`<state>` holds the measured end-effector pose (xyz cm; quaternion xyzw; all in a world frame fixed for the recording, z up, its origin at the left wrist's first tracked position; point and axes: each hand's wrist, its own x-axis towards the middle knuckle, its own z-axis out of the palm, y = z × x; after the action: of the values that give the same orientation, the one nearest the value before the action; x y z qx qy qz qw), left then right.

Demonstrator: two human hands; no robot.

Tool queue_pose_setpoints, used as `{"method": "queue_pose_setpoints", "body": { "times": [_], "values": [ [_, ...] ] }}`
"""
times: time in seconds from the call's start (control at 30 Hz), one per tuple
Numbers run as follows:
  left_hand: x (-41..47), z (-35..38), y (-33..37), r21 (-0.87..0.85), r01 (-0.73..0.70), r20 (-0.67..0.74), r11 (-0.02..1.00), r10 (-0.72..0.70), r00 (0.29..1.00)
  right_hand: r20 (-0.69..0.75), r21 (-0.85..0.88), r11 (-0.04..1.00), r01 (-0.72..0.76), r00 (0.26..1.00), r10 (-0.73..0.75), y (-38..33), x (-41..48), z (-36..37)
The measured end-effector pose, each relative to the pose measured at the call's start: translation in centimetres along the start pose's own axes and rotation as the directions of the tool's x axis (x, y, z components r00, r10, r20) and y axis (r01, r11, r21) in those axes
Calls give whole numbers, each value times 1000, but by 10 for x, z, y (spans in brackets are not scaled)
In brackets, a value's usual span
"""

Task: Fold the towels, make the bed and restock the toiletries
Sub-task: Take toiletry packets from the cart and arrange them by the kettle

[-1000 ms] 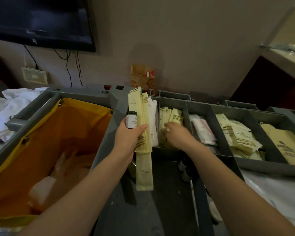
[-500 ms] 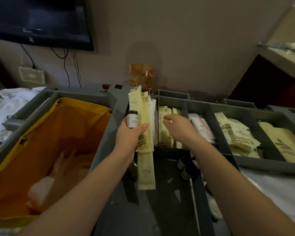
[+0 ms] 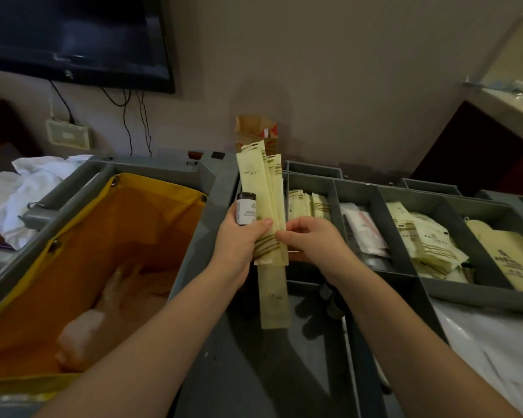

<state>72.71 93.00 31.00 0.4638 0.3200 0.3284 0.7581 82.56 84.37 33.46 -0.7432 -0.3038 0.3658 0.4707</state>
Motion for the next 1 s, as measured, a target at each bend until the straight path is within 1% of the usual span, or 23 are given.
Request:
{"method": "queue_pose_setpoints", "body": {
  "times": [0.07,0.17,0.23,0.3,0.4,0.47,0.57,0.67,0.73,0.8,0.83,0.9,0.93,0.97,1.0],
  "values": [
    [0,0,1,12,1,14,1000,-1,1000,9,85,995,-46,999,45,0,0,-4],
    [2,-1,0,30,-4,2,1000,4,1000,-2,165,983,-83,996,84,2,1,-5],
    [4,-1,-1,38,1,-11,999,-1,1000,-13,167,983,-80,996,83,3,2,-4],
    [5,-1,-2,38,16,-28,999,-15,1000,-41,122,990,-71,996,76,4,6,-3],
    [7,-3,-2,-14,32,-66,999,-33,997,-153,35,998,-47,987,52,6,14,-8],
    [9,-6,-1,-28,43,-88,999,-46,995,-250,18,999,-27,968,31,9,20,-17],
    [11,-8,1,-17,45,-105,999,-47,993,-397,-12,999,-41,917,33,15,30,-32],
    [10,-7,0,-4,54,-98,999,-54,994,-488,-122,989,-80,873,10,20,45,-43],
    [9,-6,0,-8,60,-93,998,-60,994,-467,-215,970,-115,884,1,21,54,-46],
    [10,-6,0,-12,64,-91,998,-65,994,-386,-341,928,-148,922,5,21,59,-46],
    [10,-6,0,-12,64,-92,998,-65,994,-341,-434,888,-151,940,-7,21,61,-46],
    [10,-7,1,-14,63,-93,998,-64,994,-254,-625,770,-129,966,-44,19,57,-43],
    [10,-7,1,-15,63,-89,998,-64,994,-230,-674,730,-110,971,-65,18,54,-41],
    [10,-7,0,-13,62,-83,998,-63,995,-213,-683,726,-83,973,-89,16,49,-39],
    [9,-7,0,-12,62,-79,998,-63,995,-198,-646,762,-46,974,-110,14,43,-36]
  ]
}}
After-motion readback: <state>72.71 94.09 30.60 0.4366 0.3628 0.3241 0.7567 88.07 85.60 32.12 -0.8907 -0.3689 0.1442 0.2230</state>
